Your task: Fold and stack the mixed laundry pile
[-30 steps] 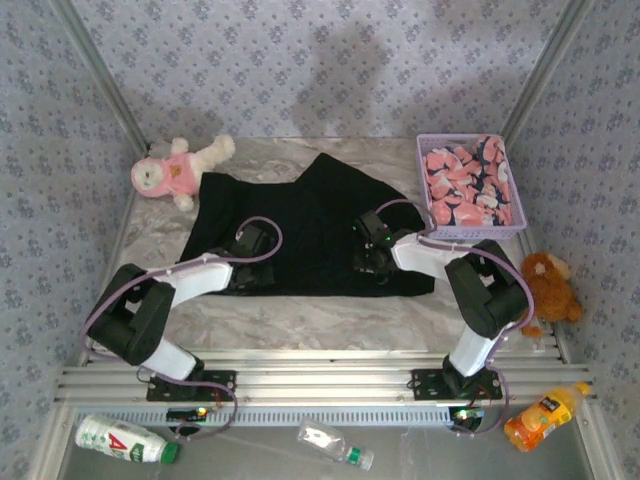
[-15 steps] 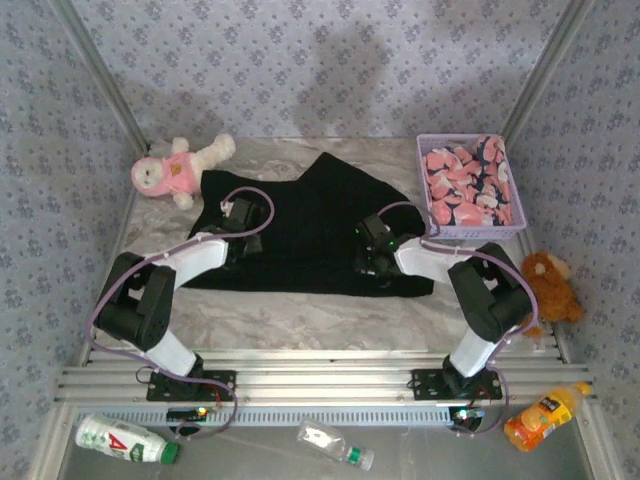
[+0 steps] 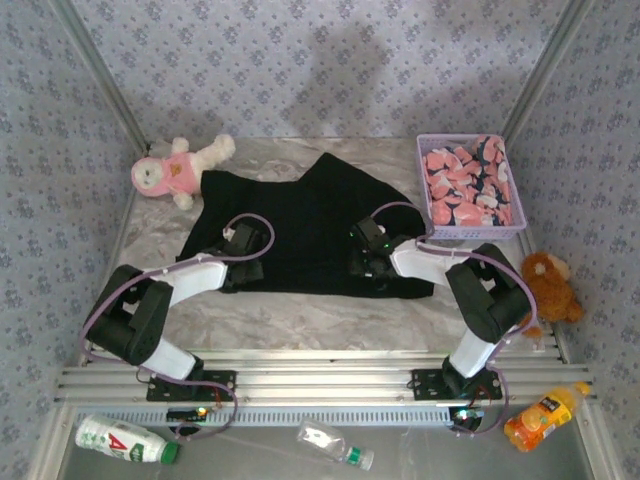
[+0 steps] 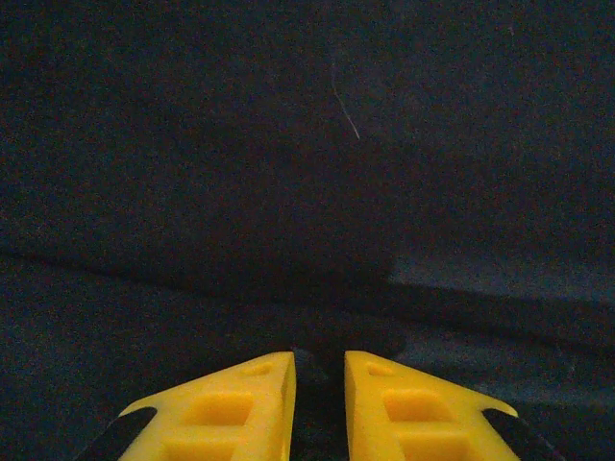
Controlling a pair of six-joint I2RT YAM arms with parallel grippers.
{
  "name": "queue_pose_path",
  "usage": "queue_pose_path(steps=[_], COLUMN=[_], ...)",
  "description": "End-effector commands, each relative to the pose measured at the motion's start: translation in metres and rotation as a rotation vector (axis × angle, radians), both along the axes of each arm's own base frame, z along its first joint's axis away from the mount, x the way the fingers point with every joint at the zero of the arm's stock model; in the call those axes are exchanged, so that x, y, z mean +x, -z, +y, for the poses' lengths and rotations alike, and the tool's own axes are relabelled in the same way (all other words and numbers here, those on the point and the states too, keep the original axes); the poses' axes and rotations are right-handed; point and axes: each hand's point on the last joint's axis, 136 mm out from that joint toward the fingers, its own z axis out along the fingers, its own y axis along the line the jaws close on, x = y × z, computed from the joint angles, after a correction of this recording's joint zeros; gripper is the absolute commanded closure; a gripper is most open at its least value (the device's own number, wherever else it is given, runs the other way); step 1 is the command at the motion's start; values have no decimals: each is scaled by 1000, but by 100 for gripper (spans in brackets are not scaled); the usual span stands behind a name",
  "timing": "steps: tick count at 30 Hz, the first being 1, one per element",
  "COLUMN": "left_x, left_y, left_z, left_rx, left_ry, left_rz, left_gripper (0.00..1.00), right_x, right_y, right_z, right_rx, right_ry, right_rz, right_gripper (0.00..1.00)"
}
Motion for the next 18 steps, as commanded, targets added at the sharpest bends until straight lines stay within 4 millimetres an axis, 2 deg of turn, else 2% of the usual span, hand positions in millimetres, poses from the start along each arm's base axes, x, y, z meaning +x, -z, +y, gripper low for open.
queue_pose_path(steps=[1,3,6,12,15,17,18], left_x=[-18,-30,-61,-117,-128,-123,-117], left_y=[24,29,37,28,17,10,5], left_z=[17,20,23,18,15,10,9], left_rx=[17,16,-18,-42,-51,-83,-81], left_ry=[-71,-84,-109,-133,-145,-139,-141], left_rz=[93,141,235,331,324,297,276], left_gripper=[78,80,81,80,79,76,75], right_x=[-52,-56,-68,-103,-115,-126,-124], right_y=[44,44,45,46,44,39,35], right_z=[-32,-32,-33,-43,-49,-52,-51], right_rx=[-154,-163,-187,-230,-233,-223,-215], right_ry=[-11,-20,-42,-68,-60,-65,-62], right_rz=[223,235,261,332,357,392,386], right_gripper=[53,53,53,52,52,50,49])
